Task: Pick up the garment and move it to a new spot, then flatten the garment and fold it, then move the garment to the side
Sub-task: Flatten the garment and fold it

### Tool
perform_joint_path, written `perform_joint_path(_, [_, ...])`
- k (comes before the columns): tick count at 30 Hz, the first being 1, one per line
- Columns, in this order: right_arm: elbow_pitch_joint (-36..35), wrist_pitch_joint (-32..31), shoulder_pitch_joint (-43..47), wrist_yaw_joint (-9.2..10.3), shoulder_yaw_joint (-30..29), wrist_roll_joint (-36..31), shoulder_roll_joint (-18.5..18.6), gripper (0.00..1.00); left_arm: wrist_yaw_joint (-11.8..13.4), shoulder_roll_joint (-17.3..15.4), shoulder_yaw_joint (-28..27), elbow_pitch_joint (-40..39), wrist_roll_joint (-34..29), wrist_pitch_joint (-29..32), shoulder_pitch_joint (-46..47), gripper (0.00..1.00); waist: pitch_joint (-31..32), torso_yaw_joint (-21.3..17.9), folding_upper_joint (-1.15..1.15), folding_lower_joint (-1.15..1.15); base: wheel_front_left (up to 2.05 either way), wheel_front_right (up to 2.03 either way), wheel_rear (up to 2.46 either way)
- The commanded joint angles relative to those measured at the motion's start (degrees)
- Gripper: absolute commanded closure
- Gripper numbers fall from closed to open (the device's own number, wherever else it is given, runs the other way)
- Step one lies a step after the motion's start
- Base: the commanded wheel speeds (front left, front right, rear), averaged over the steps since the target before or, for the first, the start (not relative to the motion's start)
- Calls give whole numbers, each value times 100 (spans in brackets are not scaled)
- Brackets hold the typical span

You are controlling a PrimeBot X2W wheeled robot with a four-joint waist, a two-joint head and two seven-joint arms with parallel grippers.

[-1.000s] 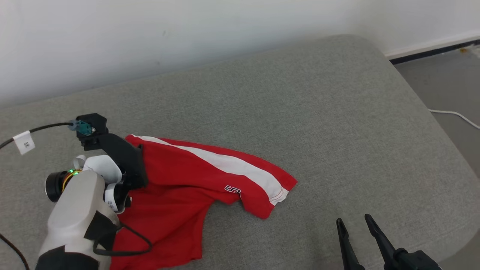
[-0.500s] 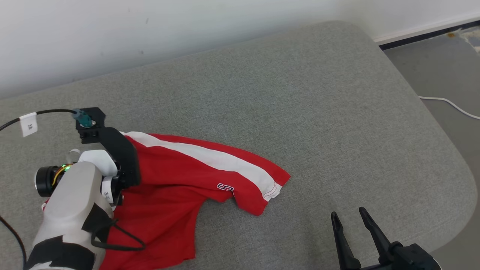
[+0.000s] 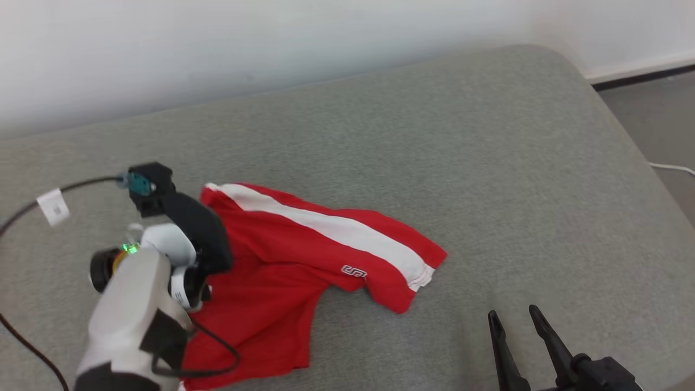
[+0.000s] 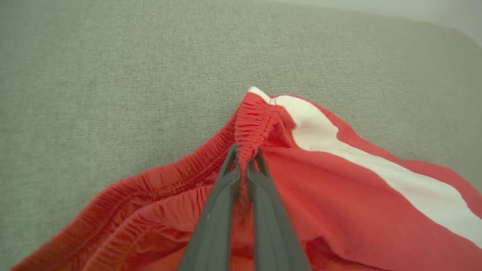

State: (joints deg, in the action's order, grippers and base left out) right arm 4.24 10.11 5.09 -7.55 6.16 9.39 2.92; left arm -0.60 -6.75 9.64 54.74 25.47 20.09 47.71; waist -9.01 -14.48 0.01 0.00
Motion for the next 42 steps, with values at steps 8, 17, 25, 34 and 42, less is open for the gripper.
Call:
perform_joint_path(8, [-64, -110, 239, 13, -12, -94, 17, 0, -42, 255, -69, -1123, 446, -276, -1418, 100, 482, 895, -1, 0, 0, 0, 0])
perform_joint_path(17, [-124, -230, 419, 13, -29, -47, 32, 0, 451, 362, -141, -3208, 885, -442, -3330, 100, 851, 1324, -1, 0, 0, 0, 0])
perform_joint_path(25, [-78, -198, 500, 13, -71, -1, 22, 0, 593, 372, 24, -3747, 843, -1143, -4279, 0, 1002, 1455, -1, 0, 0, 0, 0])
perform_joint_path(34, [-16, -35, 420, 13, -318, 40, 16, 0, 163, 378, 135, -3429, 711, -3072, -4635, 0, 1180, 1578, -1, 0, 0, 0, 0])
perform_joint_path(42, [137, 178, 598, 13, -672, 79, 33, 0, -108, 140, 114, -3635, -276, -3534, -4829, 0, 1326, 1746, -1, 0, 0, 0, 0])
